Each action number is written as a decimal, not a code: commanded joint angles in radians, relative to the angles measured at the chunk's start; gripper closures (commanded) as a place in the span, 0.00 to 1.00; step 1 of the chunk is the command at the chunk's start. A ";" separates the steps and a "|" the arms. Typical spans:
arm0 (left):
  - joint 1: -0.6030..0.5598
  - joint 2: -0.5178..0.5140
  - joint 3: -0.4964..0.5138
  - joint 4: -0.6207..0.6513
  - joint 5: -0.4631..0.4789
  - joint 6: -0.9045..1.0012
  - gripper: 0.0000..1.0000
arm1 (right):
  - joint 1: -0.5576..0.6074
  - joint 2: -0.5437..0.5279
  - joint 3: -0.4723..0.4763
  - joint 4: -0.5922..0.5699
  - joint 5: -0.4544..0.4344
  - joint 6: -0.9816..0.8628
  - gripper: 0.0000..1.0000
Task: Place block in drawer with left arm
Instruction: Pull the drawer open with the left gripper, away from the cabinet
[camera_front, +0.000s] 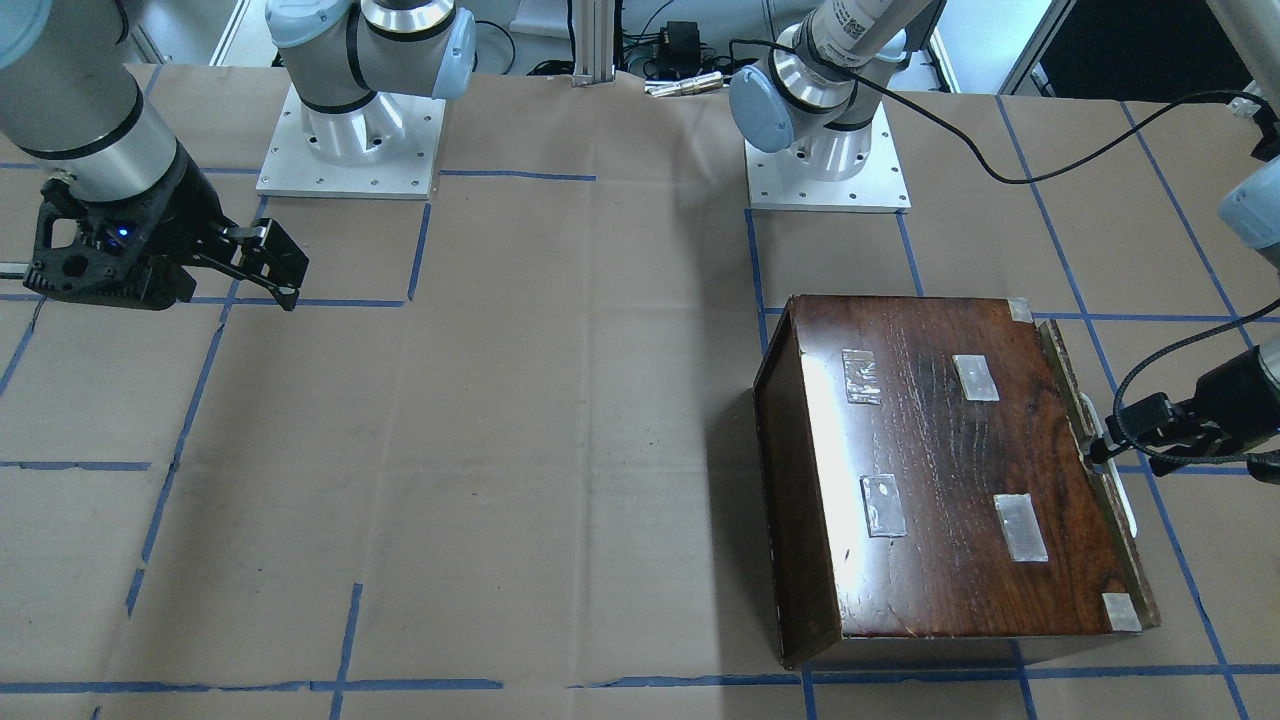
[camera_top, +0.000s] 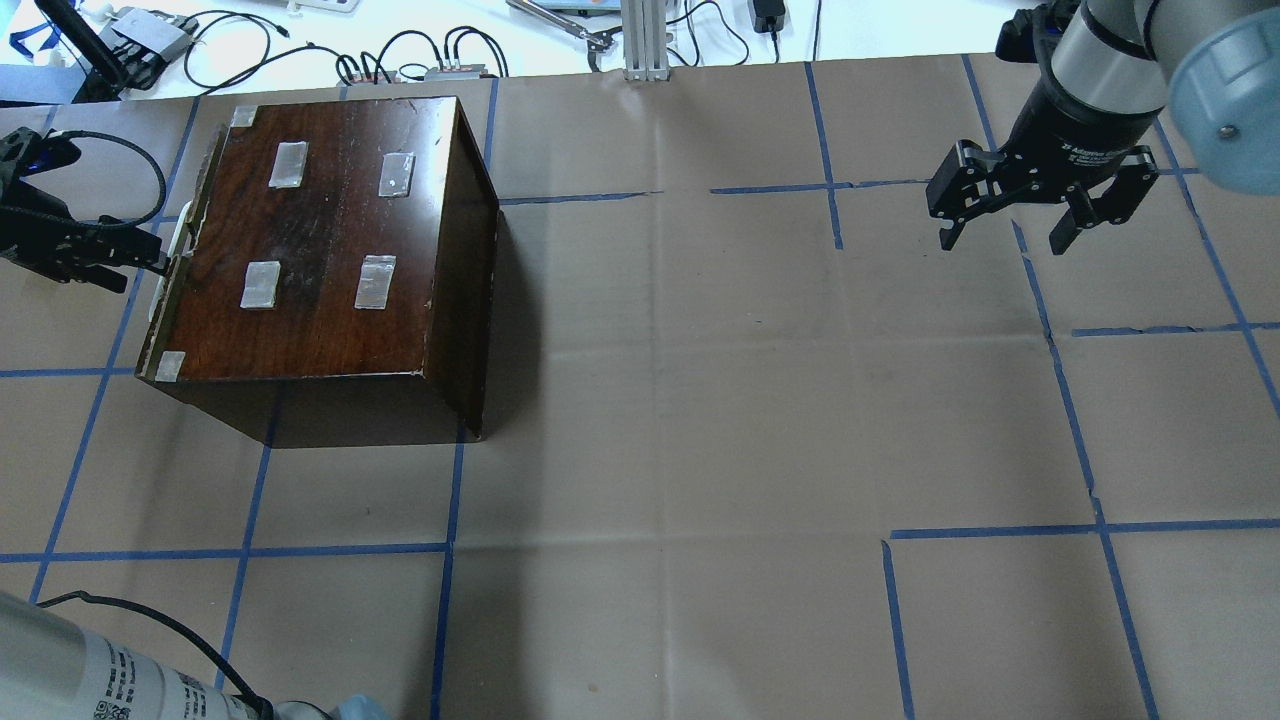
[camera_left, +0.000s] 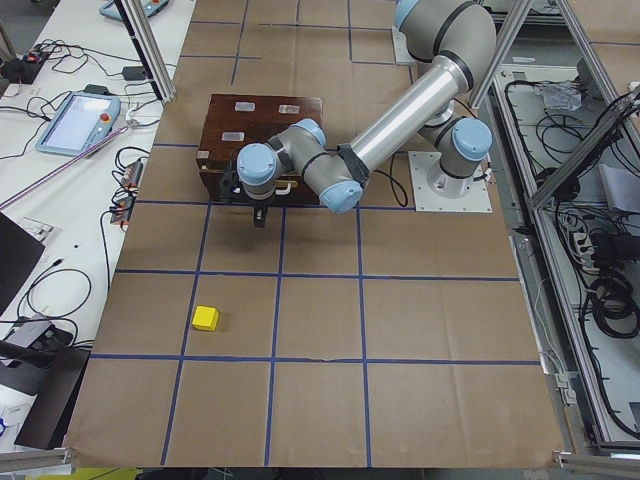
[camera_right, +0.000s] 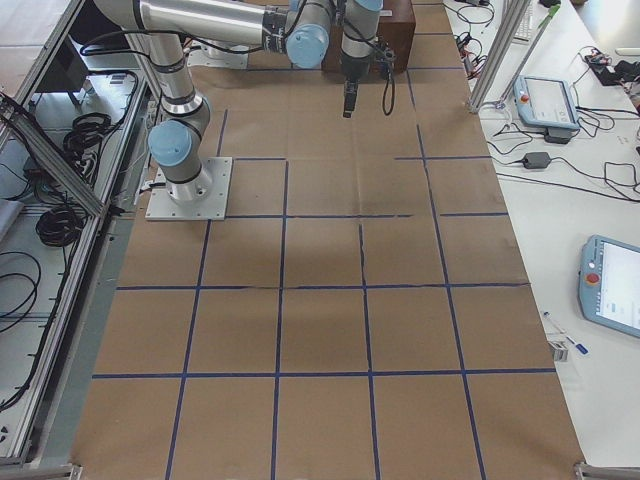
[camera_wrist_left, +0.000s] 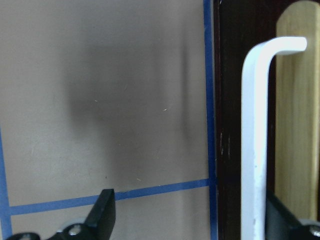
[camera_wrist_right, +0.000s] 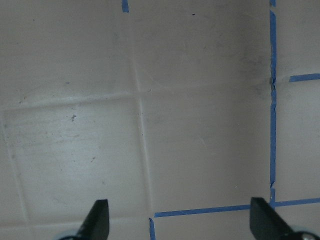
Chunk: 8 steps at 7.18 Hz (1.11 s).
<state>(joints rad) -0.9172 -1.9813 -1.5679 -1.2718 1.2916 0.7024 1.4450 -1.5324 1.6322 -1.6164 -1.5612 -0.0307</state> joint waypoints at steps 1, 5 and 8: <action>0.001 -0.027 0.054 -0.011 0.003 0.000 0.01 | 0.000 0.000 -0.002 0.000 0.000 0.000 0.00; 0.001 -0.048 0.069 -0.015 0.032 0.000 0.01 | 0.000 0.000 0.000 0.001 0.000 0.000 0.00; 0.033 -0.053 0.072 -0.015 0.057 0.000 0.01 | 0.000 0.000 0.000 0.000 0.000 0.000 0.00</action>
<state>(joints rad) -0.9062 -2.0313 -1.4979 -1.2870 1.3371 0.7026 1.4450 -1.5324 1.6317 -1.6166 -1.5616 -0.0307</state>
